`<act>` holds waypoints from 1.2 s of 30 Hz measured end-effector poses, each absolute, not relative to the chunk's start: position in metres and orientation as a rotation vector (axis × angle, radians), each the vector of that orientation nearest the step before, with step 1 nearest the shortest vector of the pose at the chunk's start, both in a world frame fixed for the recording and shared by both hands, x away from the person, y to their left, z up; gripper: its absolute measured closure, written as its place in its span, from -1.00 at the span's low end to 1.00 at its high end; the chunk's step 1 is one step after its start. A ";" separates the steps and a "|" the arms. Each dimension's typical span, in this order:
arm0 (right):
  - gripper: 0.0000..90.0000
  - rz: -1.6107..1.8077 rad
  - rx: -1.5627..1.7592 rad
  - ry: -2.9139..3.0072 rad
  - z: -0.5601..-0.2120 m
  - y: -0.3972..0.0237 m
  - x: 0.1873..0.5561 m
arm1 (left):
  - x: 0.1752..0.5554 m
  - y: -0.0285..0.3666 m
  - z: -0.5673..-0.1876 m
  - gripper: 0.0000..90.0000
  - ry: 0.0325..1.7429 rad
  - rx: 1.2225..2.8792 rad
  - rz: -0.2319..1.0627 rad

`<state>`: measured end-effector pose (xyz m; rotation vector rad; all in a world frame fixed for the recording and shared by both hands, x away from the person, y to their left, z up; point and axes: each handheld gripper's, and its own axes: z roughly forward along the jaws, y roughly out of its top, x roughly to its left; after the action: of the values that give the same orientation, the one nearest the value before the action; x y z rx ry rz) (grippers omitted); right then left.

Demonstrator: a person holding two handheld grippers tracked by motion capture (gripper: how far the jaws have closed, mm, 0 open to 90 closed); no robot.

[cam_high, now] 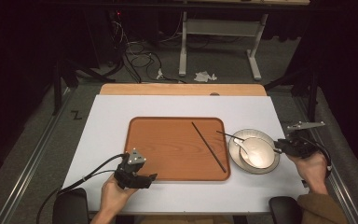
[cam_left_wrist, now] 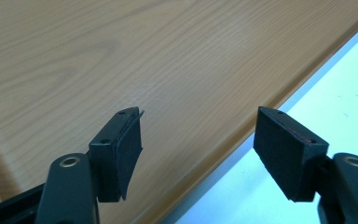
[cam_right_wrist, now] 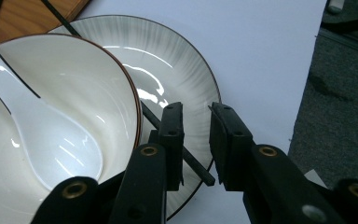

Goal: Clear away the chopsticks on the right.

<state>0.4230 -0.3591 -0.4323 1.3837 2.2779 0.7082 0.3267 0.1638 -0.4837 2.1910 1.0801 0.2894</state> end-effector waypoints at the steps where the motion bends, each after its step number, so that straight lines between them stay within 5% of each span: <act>1: 0.68 0.708 1.384 2.278 -0.432 -0.359 0.423 | 0.327 0.164 -0.484 -0.29 1.080 2.191 0.289; 19: 0.60 0.574 1.363 2.398 -0.451 -0.357 0.431 | 0.326 0.164 -0.483 -0.29 1.076 2.192 0.290; 36: 0.82 0.526 1.328 2.391 -0.453 -0.356 0.432 | 0.327 0.163 -0.484 -0.29 1.080 2.192 0.287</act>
<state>0.4320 -0.3563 -0.4528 1.3278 2.3910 0.5262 0.3270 0.1634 -0.4840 2.1923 1.0801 0.2866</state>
